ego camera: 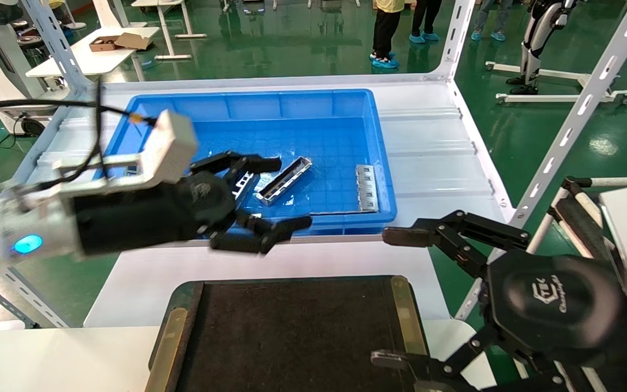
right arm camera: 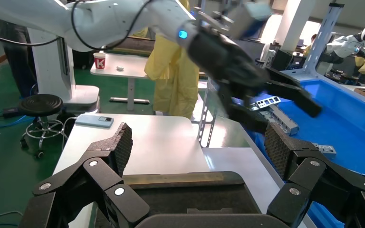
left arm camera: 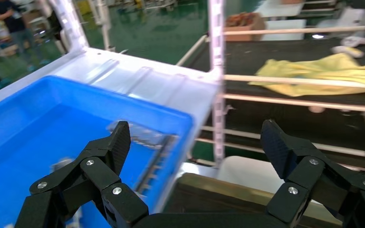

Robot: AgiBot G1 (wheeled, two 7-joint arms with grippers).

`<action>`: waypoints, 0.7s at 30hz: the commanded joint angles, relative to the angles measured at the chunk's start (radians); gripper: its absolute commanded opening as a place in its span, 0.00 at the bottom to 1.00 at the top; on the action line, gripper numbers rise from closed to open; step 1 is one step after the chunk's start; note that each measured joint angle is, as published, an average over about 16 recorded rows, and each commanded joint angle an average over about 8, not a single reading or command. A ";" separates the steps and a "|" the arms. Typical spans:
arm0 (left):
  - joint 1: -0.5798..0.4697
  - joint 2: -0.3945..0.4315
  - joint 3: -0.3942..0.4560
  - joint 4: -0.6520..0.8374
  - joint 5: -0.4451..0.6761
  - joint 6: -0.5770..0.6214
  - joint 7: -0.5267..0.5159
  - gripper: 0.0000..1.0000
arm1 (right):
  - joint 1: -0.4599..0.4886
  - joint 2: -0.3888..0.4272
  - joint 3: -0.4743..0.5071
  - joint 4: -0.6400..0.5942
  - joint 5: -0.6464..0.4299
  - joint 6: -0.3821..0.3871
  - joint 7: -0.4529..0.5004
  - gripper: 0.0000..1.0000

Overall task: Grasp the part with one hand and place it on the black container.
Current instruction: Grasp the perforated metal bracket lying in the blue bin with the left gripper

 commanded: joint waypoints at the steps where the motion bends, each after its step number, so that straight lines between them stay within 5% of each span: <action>1: -0.032 0.037 0.018 0.048 0.037 -0.021 0.001 1.00 | 0.000 0.000 0.000 0.000 0.000 0.000 0.000 1.00; 21: -0.280 0.400 0.083 0.759 0.225 -0.345 0.229 1.00 | 0.000 0.001 -0.002 0.000 0.001 0.001 -0.001 1.00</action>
